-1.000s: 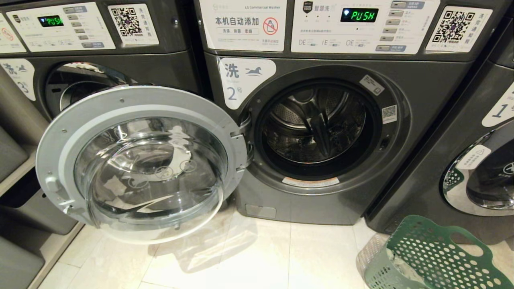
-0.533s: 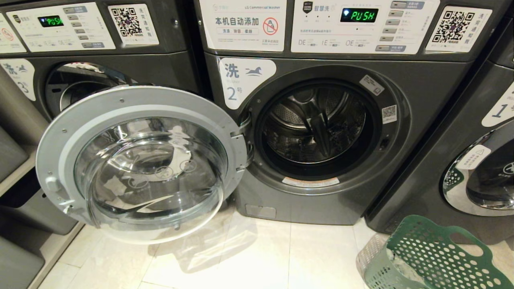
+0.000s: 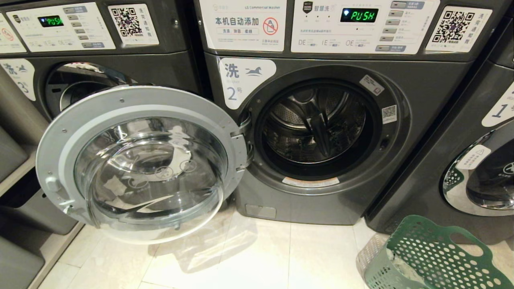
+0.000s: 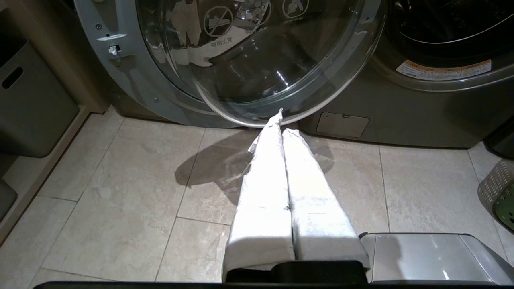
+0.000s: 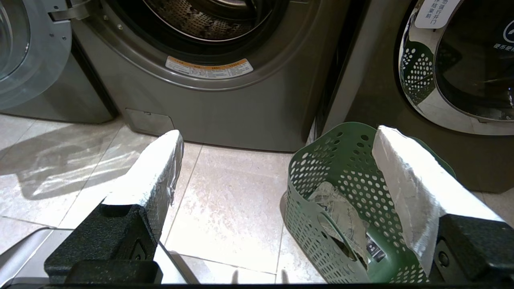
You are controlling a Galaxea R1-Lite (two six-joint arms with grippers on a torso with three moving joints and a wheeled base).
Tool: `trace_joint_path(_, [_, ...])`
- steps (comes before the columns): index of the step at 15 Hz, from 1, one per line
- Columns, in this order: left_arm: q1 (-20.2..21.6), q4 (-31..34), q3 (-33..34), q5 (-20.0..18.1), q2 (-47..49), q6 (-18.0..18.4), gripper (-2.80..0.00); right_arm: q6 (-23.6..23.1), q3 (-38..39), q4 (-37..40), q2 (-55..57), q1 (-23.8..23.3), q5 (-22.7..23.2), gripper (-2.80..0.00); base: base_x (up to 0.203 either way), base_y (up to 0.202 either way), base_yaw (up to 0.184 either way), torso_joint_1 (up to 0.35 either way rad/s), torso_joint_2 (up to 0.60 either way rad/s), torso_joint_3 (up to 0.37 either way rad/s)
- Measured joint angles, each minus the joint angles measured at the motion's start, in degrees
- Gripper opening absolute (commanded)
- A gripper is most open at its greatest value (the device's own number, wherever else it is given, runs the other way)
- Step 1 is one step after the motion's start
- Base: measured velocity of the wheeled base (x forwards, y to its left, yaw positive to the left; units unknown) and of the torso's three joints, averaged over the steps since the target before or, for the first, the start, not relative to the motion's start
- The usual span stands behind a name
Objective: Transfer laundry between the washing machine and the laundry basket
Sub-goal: Pick a cloth and place it into the basket
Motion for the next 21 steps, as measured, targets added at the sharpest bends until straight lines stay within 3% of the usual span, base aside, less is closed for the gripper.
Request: trace_joint_path(21, [0.0, 0.0, 0.0, 0.0, 0.0, 0.0, -2.80, 0.9, 0.0, 0.0, 0.0, 0.0, -0.3, 0.00, 0.000, 0.000, 0.000, 0.000, 0.00, 0.000])
